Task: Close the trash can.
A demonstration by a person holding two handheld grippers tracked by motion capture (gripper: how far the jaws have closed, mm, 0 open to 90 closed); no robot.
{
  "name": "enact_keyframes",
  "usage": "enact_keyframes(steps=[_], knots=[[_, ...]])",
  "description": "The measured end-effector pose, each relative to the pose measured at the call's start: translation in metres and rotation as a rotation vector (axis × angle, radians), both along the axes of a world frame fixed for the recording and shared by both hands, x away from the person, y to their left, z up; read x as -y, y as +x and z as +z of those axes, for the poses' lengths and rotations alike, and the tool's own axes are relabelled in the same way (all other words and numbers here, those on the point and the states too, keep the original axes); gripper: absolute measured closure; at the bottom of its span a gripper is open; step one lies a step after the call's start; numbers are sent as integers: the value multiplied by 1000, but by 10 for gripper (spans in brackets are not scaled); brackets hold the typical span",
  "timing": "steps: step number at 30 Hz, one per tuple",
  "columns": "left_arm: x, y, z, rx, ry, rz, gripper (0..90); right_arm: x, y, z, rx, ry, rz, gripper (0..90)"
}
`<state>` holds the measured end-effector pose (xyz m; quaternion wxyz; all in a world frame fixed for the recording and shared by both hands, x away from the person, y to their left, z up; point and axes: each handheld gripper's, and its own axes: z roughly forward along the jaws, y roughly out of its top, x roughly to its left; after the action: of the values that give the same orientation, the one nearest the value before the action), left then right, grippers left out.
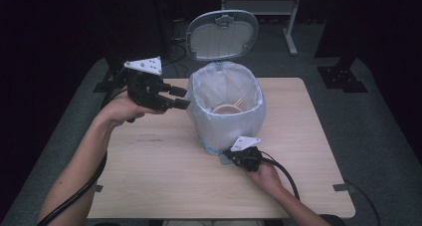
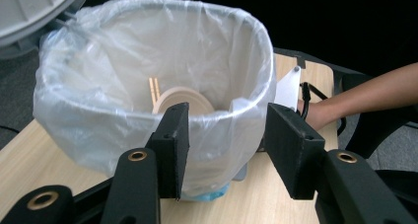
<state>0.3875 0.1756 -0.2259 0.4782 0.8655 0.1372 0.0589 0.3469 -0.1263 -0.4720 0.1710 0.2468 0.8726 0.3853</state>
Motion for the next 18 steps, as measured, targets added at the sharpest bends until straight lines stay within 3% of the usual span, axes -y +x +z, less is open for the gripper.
enact_keyframes(steps=[18], knots=[[-26,-9,-29,-12,-4,28,498,-1,-1,0,14,-15,-4,898]])
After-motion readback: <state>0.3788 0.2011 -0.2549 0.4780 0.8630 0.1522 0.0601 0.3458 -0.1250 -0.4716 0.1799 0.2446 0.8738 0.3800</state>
